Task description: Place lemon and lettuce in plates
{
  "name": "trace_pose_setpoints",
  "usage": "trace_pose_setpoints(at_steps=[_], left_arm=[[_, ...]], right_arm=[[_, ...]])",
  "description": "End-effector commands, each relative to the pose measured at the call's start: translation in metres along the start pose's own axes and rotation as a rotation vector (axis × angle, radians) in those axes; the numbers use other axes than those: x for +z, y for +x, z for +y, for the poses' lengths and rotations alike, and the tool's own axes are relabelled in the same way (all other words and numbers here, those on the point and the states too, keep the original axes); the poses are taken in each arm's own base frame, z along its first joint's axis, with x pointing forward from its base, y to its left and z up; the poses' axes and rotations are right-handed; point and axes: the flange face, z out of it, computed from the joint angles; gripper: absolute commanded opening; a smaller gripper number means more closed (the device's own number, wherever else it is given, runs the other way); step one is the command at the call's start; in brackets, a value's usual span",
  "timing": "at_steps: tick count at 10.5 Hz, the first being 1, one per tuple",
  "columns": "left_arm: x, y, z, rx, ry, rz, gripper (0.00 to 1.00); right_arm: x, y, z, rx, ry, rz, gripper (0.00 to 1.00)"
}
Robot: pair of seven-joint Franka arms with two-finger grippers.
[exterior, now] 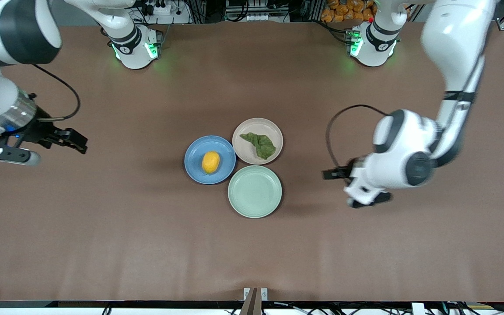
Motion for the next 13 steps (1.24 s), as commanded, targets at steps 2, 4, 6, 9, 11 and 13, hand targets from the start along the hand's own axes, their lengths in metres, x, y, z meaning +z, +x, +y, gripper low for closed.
trace_pose_setpoints(at_steps=[2, 4, 6, 9, 11, 13], left_arm=[[-0.095, -0.018, -0.027, 0.049, 0.056, 0.142, 1.0], [-0.145, -0.028, -0.042, 0.028, 0.109, 0.146, 1.0], [-0.199, -0.04, -0.07, 0.047, 0.128, 0.197, 1.0], [-0.234, -0.057, -0.098, 0.052, 0.175, 0.212, 1.0], [-0.256, -0.071, -0.12, 0.017, 0.199, 0.204, 1.0], [-0.271, -0.083, -0.128, 0.047, 0.203, 0.202, 1.0]], right_arm=[[-0.031, 0.004, 0.023, -0.046, -0.004, -0.009, 1.0], [-0.04, 0.004, 0.033, -0.043, 0.046, -0.017, 1.0], [-0.049, 0.002, 0.037, -0.051, 0.052, -0.012, 1.0], [-0.062, 0.0, 0.041, -0.045, 0.051, -0.021, 1.0], [-0.069, -0.003, 0.042, -0.048, 0.048, -0.025, 1.0], [-0.068, -0.004, 0.041, -0.05, 0.047, -0.034, 1.0]])
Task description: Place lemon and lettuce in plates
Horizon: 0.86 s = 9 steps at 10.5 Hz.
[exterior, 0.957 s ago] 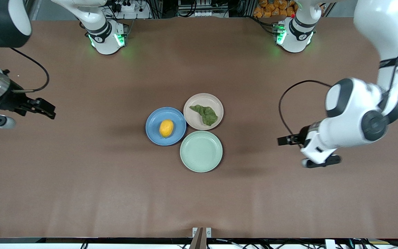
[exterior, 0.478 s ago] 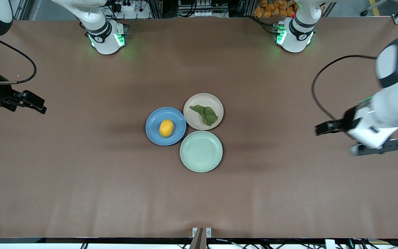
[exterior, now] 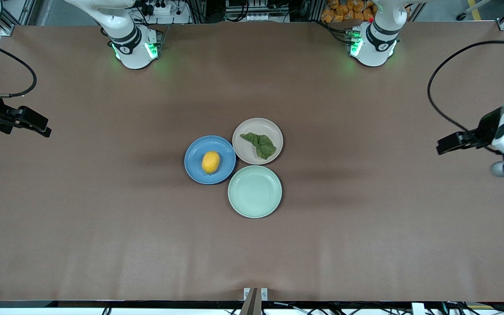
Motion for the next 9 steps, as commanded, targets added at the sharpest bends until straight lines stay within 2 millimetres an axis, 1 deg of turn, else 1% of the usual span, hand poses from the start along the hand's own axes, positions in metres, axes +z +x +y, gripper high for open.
trace_pose_setpoints(at_steps=[1, 2, 4, 6, 9], left_arm=[[-0.014, -0.004, -0.032, 0.043, 0.011, 0.005, 1.0], [-0.012, -0.001, -0.043, 0.028, -0.011, -0.001, 1.0], [-0.014, 0.006, -0.05, 0.006, -0.081, 0.042, 1.0], [-0.014, 0.009, -0.045, 0.008, -0.094, 0.062, 1.0], [-0.015, 0.009, -0.048, 0.007, -0.076, 0.066, 1.0]], right_arm=[[-0.004, -0.001, 0.001, -0.014, 0.014, -0.01, 1.0], [-0.004, -0.001, 0.001, -0.015, 0.013, -0.011, 1.0], [-0.003, -0.002, 0.0, -0.015, 0.013, -0.017, 1.0], [-0.003, -0.002, 0.001, -0.013, 0.012, -0.019, 1.0], [-0.003, -0.001, 0.004, -0.006, 0.008, -0.017, 1.0]])
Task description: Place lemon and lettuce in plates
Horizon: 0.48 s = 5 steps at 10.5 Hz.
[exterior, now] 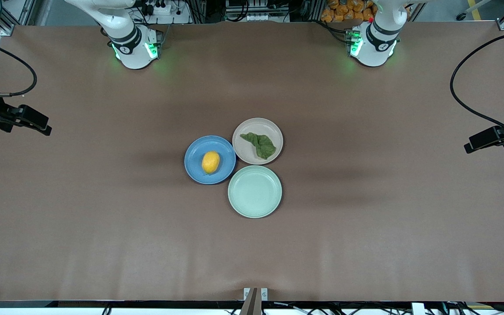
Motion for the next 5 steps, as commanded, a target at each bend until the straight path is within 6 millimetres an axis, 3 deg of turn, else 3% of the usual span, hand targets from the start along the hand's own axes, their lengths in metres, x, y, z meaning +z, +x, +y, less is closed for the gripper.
trace_pose_setpoints(at_steps=[1, 3, 5], left_arm=[[-0.004, -0.001, -0.001, 0.016, -0.001, 0.013, 1.0], [-0.005, -0.001, -0.004, 0.011, 0.0, 0.015, 1.0], [-0.02, -0.012, 0.001, 0.012, -0.004, 0.034, 1.0]], right_arm=[[-0.005, 0.0, 0.003, -0.007, 0.011, -0.003, 1.0], [-0.005, 0.0, 0.003, -0.008, 0.011, 0.0, 1.0], [-0.004, 0.0, 0.003, -0.008, 0.004, -0.004, 1.0]])
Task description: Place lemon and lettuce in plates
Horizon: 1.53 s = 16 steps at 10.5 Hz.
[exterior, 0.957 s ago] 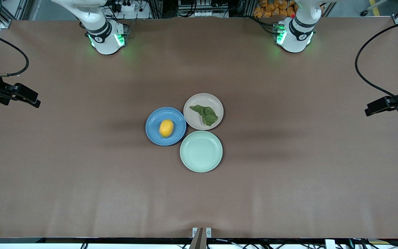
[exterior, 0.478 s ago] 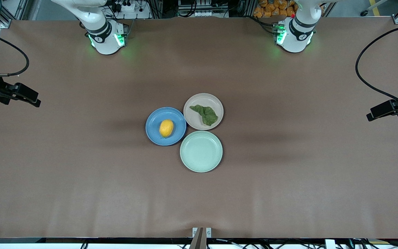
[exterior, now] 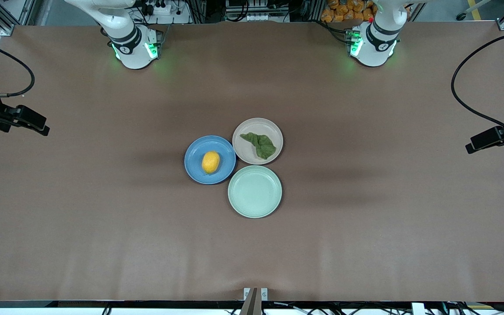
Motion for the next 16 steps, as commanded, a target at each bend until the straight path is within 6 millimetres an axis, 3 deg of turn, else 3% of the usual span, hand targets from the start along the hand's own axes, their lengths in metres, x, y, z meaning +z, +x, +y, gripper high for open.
trace_pose_setpoints(at_steps=[1, 8, 11, 16], left_arm=[[-0.019, -0.014, 0.002, 0.014, -0.003, 0.027, 1.0], [-0.047, -0.039, 0.001, 0.018, -0.004, 0.047, 1.0], [-0.047, -0.039, 0.002, 0.028, -0.004, 0.042, 1.0], [-0.047, -0.038, 0.001, 0.028, -0.003, 0.044, 1.0]], right_arm=[[-0.006, -0.002, 0.0, -0.01, 0.005, -0.005, 1.0], [-0.022, -0.011, -0.001, -0.015, 0.011, -0.004, 1.0], [-0.037, -0.021, -0.003, -0.018, 0.013, 0.017, 1.0], [-0.038, -0.023, -0.001, -0.015, 0.01, 0.011, 1.0]])
